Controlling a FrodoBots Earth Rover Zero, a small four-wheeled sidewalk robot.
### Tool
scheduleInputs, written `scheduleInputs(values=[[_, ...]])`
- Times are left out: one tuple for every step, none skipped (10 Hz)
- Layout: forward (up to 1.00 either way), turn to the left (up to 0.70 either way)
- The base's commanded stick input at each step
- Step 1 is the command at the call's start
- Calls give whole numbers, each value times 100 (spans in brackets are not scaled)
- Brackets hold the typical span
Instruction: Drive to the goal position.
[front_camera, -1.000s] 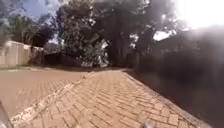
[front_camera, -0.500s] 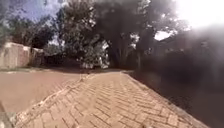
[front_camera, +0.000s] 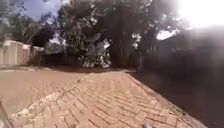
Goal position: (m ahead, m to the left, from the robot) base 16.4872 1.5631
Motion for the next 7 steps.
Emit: scheduleInputs(values=[[70, 0], [70, 0], [70, 0], [70, 0], [70, 0], [70, 0], [70, 0]])
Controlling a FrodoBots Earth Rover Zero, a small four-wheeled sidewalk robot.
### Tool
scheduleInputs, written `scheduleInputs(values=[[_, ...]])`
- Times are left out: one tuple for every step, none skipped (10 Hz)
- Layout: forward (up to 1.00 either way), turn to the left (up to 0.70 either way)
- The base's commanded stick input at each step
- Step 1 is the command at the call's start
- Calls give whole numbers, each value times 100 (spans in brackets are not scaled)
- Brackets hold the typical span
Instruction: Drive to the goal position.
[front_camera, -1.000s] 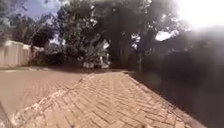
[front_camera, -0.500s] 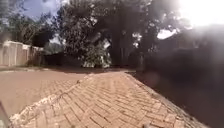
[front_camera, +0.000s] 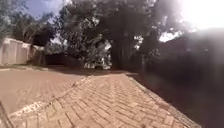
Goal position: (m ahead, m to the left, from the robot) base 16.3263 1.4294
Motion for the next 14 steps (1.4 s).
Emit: scheduleInputs(values=[[70, 0], [70, 0], [70, 0], [70, 0], [70, 0], [70, 0], [70, 0], [70, 0], [70, 0], [70, 0], [70, 0], [70, 0], [70, 0], [70, 0]])
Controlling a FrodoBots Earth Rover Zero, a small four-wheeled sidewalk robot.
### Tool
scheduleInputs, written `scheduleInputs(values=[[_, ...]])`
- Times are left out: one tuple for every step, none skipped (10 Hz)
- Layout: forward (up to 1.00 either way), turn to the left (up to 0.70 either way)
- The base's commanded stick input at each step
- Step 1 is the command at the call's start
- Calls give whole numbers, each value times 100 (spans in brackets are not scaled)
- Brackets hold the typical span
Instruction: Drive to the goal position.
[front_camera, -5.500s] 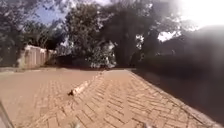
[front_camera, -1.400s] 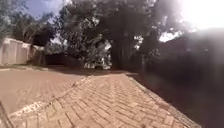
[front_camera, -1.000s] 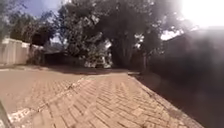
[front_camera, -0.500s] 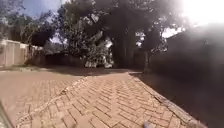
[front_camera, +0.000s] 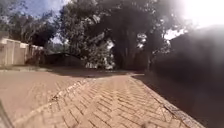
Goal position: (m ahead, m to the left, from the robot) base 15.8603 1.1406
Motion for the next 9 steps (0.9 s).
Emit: scheduleInputs(values=[[70, 0], [70, 0], [70, 0], [70, 0], [70, 0], [70, 0], [70, 0], [70, 0], [70, 0]])
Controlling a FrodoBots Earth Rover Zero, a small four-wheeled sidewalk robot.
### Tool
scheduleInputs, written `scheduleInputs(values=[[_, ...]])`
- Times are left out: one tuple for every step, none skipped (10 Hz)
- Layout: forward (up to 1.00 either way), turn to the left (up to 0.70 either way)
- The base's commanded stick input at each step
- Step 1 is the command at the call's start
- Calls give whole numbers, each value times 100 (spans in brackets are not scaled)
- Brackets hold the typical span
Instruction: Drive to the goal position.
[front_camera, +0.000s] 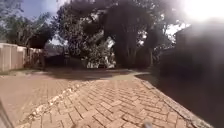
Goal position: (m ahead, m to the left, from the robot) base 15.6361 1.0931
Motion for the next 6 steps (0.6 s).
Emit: scheduleInputs(values=[[70, 0], [70, 0], [70, 0], [70, 0], [70, 0], [70, 0]])
